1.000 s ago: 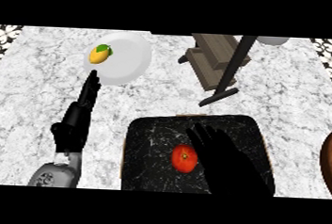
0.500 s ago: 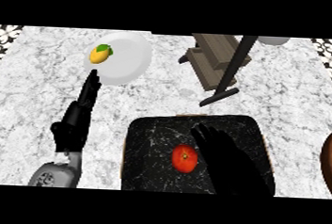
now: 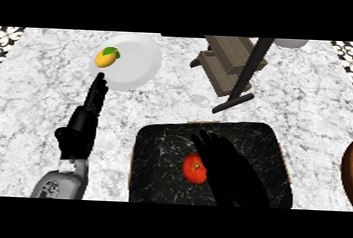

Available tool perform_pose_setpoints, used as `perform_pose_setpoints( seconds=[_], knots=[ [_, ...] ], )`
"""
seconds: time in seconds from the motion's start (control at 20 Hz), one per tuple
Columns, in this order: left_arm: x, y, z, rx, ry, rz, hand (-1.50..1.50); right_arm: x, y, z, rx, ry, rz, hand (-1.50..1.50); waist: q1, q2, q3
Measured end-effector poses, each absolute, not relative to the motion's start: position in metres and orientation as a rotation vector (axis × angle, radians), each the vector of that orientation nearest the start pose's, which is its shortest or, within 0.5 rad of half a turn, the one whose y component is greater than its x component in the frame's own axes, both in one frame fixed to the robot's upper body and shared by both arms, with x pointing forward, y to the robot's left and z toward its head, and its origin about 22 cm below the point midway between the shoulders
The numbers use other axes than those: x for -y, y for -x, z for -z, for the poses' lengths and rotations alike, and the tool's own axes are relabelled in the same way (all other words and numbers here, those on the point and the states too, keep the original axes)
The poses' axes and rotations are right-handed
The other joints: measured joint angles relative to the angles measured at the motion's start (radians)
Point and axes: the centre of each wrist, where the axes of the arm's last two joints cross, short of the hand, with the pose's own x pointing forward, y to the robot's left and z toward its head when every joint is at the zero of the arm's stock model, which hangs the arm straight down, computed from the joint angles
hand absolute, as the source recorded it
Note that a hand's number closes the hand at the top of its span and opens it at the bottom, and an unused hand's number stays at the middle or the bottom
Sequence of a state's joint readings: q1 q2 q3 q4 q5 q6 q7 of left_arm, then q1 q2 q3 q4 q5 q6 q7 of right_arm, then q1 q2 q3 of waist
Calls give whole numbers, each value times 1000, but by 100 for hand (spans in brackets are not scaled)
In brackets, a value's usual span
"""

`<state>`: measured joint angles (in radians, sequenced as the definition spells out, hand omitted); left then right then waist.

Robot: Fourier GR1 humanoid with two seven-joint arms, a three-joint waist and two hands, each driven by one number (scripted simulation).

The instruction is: Pick the tomato from the tray and place it in the tiered basket

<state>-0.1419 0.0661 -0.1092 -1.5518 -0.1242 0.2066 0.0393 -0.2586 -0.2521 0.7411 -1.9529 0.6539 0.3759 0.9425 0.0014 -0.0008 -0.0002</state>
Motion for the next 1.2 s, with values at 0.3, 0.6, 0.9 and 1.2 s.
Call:
perform_pose_setpoints(
  seconds=[0.3,0.6,0.9,1.2],
  knots=[
    [-203,-274,-33,1663,-190,102,0,100,-203,-99,1107,601,-1329,-150,-1,0,0],
    [-209,-270,-33,1664,-192,105,0,87,-210,-87,1075,598,-1331,-150,0,0,0],
    [-203,-276,-37,1662,-185,103,0,79,-210,-71,1060,603,-1321,-150,-1,0,0],
    [-204,-274,-34,1664,-192,107,0,75,-208,-65,1065,598,-1309,-150,-1,0,0]
  ],
)
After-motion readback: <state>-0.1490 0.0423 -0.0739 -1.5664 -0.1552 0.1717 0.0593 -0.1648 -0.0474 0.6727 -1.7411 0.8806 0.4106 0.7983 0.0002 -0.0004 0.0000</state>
